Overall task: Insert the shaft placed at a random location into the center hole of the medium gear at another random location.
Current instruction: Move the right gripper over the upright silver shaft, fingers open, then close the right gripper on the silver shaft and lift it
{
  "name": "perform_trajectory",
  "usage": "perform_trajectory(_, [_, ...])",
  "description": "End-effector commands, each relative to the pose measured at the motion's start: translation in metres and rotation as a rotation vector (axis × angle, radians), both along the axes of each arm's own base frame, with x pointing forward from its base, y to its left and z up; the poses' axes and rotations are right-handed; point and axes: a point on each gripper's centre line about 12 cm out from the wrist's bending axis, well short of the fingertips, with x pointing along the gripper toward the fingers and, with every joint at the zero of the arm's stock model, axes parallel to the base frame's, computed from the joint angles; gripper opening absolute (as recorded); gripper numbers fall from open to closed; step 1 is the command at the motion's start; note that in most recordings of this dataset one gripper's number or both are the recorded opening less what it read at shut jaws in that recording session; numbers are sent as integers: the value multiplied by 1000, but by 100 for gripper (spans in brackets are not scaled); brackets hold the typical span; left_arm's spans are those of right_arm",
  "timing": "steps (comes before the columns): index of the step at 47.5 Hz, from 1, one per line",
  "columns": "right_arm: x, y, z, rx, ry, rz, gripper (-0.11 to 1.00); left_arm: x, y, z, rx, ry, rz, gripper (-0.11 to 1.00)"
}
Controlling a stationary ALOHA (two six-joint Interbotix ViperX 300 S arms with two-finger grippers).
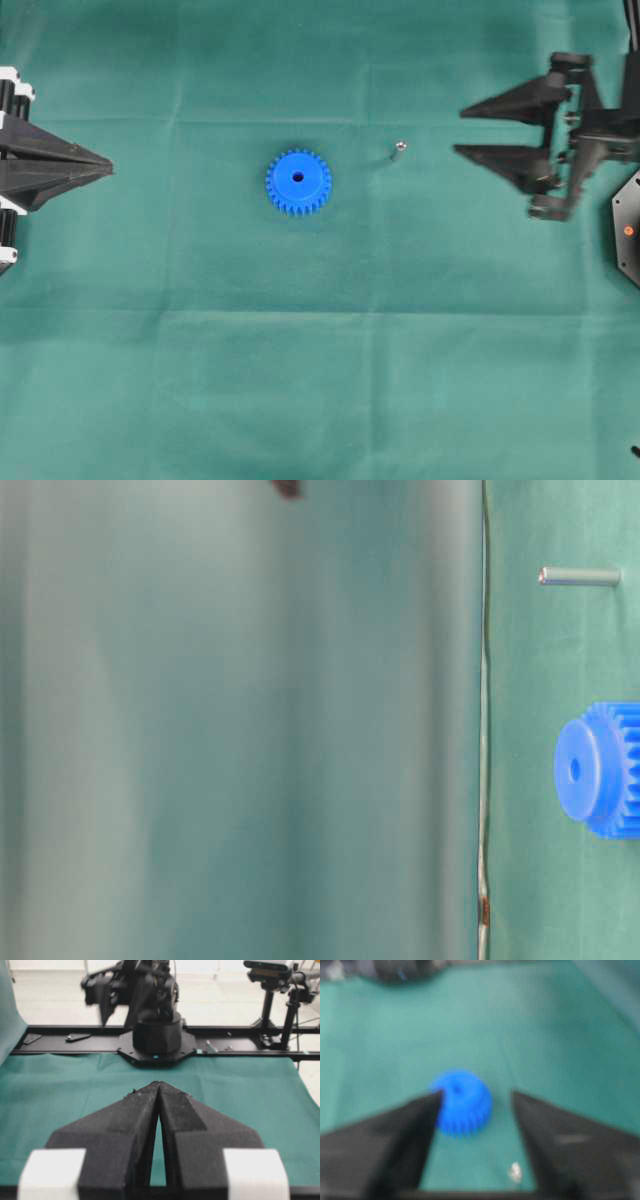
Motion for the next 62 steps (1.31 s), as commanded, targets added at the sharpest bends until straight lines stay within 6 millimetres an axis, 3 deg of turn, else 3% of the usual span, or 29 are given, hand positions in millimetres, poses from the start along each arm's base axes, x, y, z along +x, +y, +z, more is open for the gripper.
perform_trajectory(1, [13,-9,-8,-9,22,-21,78,2,0,9,1,-21,-2,0])
perform_trajectory(4, [18,-13,-22,-1,58,-34,90,2,0,9,1,-20,-1,0])
perform_trajectory(10, [29,-21,-47,13,101,-58,82,2,0,9,1,-18,-1,0])
perform_trajectory(22, [44,-31,-86,35,158,-92,83,3,0,6,0,2,-1,0])
perform_trajectory(33, [51,-38,-108,52,195,-116,82,3,0,4,-2,8,-1,0])
perform_trajectory(44, [53,-40,-117,56,211,-126,81,3,0,3,-3,14,-1,0])
perform_trajectory(56, [53,-40,-116,52,209,-121,66,3,0,3,-3,15,-1,0])
perform_trajectory(62, [54,-37,-117,45,215,-105,41,3,0,2,-3,20,-2,0])
